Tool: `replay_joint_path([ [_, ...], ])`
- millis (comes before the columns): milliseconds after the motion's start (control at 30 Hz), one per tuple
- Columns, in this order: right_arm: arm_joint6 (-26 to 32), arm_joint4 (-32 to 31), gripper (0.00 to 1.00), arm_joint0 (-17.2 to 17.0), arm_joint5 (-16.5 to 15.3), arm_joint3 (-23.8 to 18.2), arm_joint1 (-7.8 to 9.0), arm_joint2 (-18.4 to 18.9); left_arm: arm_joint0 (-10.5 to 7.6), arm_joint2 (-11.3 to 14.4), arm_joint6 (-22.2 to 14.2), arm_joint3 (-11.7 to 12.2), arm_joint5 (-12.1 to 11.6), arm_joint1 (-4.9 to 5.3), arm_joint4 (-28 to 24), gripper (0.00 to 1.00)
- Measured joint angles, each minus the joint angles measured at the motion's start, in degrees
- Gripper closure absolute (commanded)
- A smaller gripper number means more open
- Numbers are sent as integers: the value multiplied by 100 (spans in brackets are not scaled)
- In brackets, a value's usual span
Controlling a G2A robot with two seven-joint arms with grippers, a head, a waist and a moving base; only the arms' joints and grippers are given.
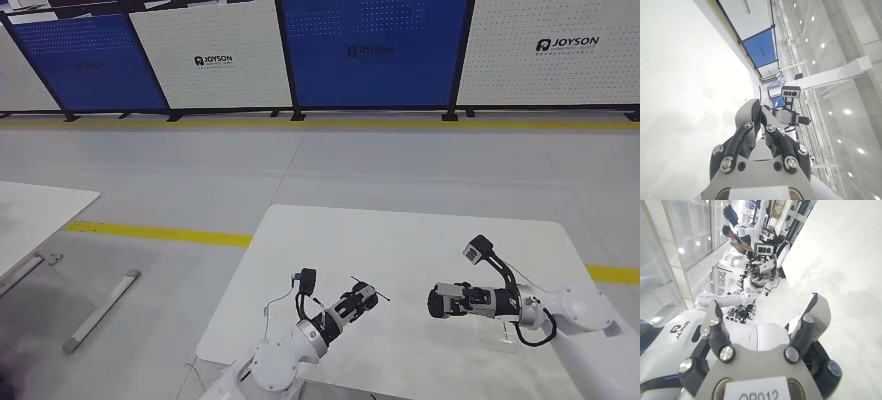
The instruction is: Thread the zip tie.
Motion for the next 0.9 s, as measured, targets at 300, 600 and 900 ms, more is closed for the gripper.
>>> replay_joint_path([
  [300, 0, 0, 0, 0, 0, 0, 0, 0, -50, 50, 122, 28, -77, -22, -70, 100],
  [600, 0, 0, 0, 0, 0, 0, 0, 0, -254, 382, 695, 369, 199, -113, 422, 100],
  [900, 0, 0, 0, 0, 0, 0, 0, 0, -306, 457, 479, 448, 135, -133, 158, 100],
])
